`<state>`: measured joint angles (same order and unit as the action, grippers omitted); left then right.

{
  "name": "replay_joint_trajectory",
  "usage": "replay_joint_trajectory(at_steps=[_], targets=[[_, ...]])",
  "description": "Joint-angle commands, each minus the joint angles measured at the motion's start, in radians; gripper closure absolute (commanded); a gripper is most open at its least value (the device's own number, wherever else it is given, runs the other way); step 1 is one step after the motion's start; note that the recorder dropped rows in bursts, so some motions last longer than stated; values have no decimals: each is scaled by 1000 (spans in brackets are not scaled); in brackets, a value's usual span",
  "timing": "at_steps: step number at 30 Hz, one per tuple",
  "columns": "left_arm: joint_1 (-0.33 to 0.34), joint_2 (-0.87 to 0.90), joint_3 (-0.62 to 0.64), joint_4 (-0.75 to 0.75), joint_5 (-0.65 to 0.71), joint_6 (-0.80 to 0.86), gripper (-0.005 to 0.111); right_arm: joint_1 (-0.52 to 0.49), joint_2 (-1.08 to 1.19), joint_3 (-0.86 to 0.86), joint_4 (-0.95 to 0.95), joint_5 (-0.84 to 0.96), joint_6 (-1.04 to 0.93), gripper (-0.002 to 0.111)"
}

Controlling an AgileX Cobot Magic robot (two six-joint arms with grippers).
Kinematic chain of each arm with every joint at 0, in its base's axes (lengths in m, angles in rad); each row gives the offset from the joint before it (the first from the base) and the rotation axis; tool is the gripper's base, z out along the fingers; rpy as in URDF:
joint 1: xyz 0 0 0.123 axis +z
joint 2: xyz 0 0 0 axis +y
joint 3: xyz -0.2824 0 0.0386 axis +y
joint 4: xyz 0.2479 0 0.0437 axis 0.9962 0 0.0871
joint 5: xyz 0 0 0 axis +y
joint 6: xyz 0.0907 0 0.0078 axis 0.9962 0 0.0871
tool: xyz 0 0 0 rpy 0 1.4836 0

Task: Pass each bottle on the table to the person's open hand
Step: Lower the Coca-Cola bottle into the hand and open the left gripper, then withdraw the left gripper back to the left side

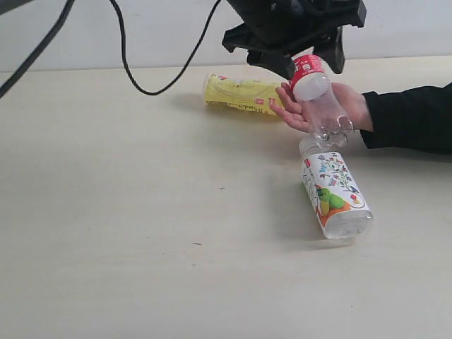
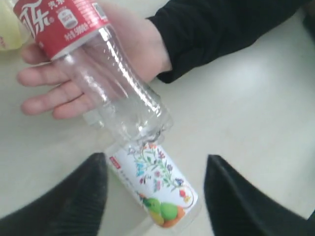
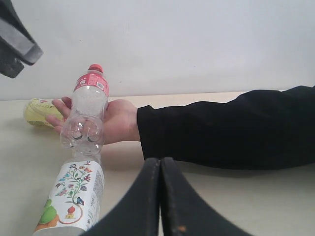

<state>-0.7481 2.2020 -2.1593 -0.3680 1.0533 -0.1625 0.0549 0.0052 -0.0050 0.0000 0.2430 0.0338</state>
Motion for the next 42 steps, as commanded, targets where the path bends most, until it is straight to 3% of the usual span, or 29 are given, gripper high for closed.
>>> replay_joint_trajectory(at_steps=[1,2,3,14,20,24,27,33,38,42], targets=[[-2,-42,-4,28,125,30,92,3,-5,5,-7,-4,-3,108],[-4,-49,-4,28,144,30,105,3,-5,5,-7,-4,-3,108],[-8,-53,-4,32,161,36,106,3,-5,5,-7,-4,-3,108],[-102,-191,71,215,168,51,106,3,-5,5,-7,-4,-5,108],[-112,-320,255,237,168,57,106,3,-5,5,-7,-6,-3,108],[-110,-424,419,274,96,61,106,3,-5,5,-7,-6,-5,108],[-110,-517,575,309,-48,61,106,3,-5,5,-7,-6,-5,108],[-110,-702,986,313,-479,70,106,3,-5,5,-7,-6,-5,108],[-110,-862,1357,322,-1053,113,106,3,-5,5,-7,-6,-5,108],[-110,-954,1587,322,-1376,111,106,3,-5,5,-7,-6,-3,108]])
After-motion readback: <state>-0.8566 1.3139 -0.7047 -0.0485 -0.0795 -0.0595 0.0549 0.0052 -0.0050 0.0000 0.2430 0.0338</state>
